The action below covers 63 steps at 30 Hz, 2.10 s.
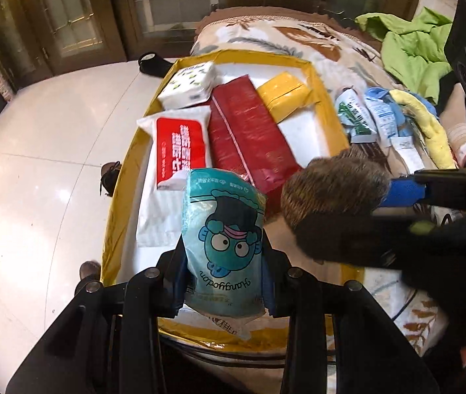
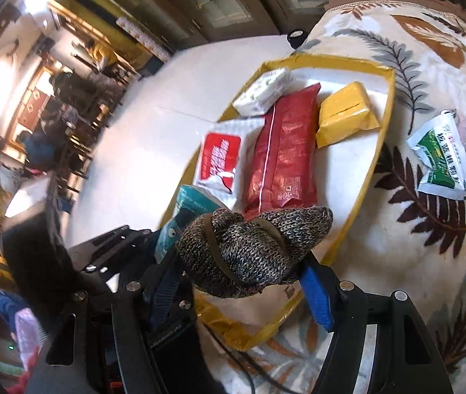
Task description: Organize soft objects
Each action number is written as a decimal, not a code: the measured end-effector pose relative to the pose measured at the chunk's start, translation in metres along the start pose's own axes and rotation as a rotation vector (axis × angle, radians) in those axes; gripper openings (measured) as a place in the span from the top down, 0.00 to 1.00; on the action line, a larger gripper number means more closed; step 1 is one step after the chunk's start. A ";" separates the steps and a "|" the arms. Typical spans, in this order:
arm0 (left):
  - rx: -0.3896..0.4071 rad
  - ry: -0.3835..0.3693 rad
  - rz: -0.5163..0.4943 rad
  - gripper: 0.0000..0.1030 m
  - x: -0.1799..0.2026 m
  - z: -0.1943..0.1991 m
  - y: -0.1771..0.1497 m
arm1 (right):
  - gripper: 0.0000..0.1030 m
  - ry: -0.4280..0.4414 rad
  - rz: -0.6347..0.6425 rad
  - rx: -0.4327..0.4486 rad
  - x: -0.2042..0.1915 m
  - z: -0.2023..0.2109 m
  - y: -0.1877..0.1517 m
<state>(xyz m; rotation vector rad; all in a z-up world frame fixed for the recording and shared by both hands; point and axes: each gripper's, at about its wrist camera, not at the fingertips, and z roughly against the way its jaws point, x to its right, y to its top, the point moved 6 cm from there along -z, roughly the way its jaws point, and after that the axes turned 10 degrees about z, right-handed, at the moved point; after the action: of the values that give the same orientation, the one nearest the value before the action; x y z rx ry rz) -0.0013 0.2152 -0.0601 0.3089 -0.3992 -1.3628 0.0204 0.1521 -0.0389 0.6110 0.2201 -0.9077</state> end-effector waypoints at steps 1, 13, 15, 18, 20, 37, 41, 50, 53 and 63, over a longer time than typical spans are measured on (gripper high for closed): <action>0.002 0.007 -0.001 0.67 -0.001 -0.002 0.000 | 0.33 -0.014 0.009 -0.011 0.000 -0.004 -0.001; -0.029 0.026 -0.008 0.67 0.007 -0.022 -0.012 | 0.33 -0.122 0.098 -0.098 0.004 -0.023 -0.018; -0.037 0.024 -0.012 0.67 0.010 -0.024 -0.014 | 0.33 -0.130 0.108 -0.112 0.005 -0.023 -0.021; -0.036 0.011 -0.016 0.67 0.016 -0.024 -0.016 | 0.34 -0.166 0.122 -0.130 0.011 -0.018 -0.028; -0.030 0.011 -0.027 0.66 0.020 -0.024 -0.016 | 0.34 -0.179 0.116 -0.134 0.019 -0.019 -0.028; 0.086 0.103 0.031 0.36 0.010 -0.003 -0.006 | 0.29 -0.063 0.045 -0.037 0.011 0.008 -0.022; 0.113 0.101 0.044 0.35 0.008 0.007 -0.002 | 0.29 -0.026 0.027 0.000 0.009 0.018 -0.022; 0.155 0.112 0.010 0.30 0.018 0.021 0.002 | 0.28 -0.005 -0.030 0.046 0.018 0.042 -0.022; 0.162 0.111 -0.001 0.30 0.023 0.023 0.004 | 0.28 -0.010 -0.046 0.072 0.024 0.056 -0.026; 0.176 0.114 -0.023 0.30 0.037 0.028 0.004 | 0.25 -0.009 -0.136 0.145 0.058 0.092 -0.038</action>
<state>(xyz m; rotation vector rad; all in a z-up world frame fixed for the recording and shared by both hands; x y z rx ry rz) -0.0042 0.1800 -0.0299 0.5358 -0.4226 -1.3282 0.0194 0.0421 -0.0042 0.7328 0.1901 -1.0635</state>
